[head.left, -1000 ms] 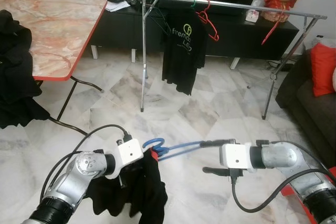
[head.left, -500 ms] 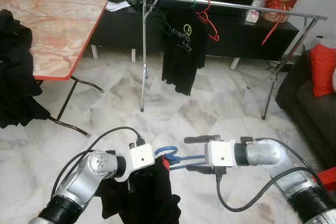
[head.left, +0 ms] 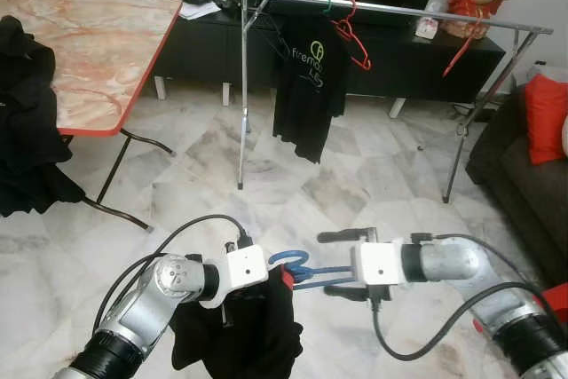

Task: Hang hanger

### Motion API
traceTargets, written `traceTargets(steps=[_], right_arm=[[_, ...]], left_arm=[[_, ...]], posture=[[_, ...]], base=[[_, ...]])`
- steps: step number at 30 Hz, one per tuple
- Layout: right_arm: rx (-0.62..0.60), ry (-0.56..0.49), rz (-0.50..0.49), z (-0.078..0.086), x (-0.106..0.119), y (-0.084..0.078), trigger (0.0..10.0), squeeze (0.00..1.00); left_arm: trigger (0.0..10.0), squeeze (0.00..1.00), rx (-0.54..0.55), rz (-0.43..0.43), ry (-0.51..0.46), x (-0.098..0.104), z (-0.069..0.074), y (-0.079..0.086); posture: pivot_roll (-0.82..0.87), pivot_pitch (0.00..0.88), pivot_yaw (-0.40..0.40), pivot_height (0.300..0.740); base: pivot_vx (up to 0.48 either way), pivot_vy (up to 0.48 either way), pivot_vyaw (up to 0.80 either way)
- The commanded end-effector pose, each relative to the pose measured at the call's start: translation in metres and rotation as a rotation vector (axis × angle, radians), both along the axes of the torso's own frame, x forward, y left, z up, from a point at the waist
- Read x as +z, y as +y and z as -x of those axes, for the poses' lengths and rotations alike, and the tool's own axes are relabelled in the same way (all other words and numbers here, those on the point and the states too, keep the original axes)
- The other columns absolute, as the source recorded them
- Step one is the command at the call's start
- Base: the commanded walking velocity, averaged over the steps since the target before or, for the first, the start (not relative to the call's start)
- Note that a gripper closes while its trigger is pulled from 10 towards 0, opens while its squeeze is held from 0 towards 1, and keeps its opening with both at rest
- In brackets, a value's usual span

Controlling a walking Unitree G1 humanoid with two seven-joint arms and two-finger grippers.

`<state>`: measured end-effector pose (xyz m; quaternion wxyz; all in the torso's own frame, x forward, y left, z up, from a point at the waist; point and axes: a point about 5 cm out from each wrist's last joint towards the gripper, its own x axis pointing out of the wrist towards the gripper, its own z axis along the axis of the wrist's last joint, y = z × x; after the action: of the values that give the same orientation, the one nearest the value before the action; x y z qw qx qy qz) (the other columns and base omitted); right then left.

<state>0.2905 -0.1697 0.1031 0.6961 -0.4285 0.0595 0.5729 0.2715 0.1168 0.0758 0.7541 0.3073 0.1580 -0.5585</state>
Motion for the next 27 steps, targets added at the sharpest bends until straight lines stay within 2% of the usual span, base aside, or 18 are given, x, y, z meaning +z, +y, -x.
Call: traceTargets(steps=[1,6,12,18,27], right_arm=[[0.014,-0.039,0.014,-0.004,0.008,-0.002,10.0,0.0],[0.059,-0.092,-0.011,-0.006,0.013,0.003,10.0,0.0],[0.18,0.025,-0.009,0.007,0.003,0.011,10.0,0.0],[0.213,0.018,0.037,0.005,-0.002,0.013,10.0,0.0],[0.202,-0.05,0.005,-0.005,0.002,0.023,10.0,0.0]], left_arm=[[10.0,0.0,-0.045,0.009,-0.034,0.01,-0.001,-0.009],[10.0,0.0,-0.049,0.002,-0.032,0.01,0.0,-0.009],[10.0,0.0,-0.049,0.0,-0.028,0.01,-0.001,-0.008],[10.0,0.0,-0.042,0.007,-0.034,0.012,-0.002,-0.007],[10.0,0.0,-0.067,0.022,-0.034,0.016,0.002,-0.014]], posture=[[-0.03,0.0,-0.149,0.74],[-0.04,0.0,-0.15,0.74],[-0.03,0.0,-0.155,0.74],[-0.02,0.0,-0.162,0.74],[-0.02,0.0,-0.168,0.74]], base=[[0.0,0.0,0.0],[0.0,0.0,0.0],[0.0,0.0,0.0],[0.0,0.0,0.0],[0.0,0.0,0.0]])
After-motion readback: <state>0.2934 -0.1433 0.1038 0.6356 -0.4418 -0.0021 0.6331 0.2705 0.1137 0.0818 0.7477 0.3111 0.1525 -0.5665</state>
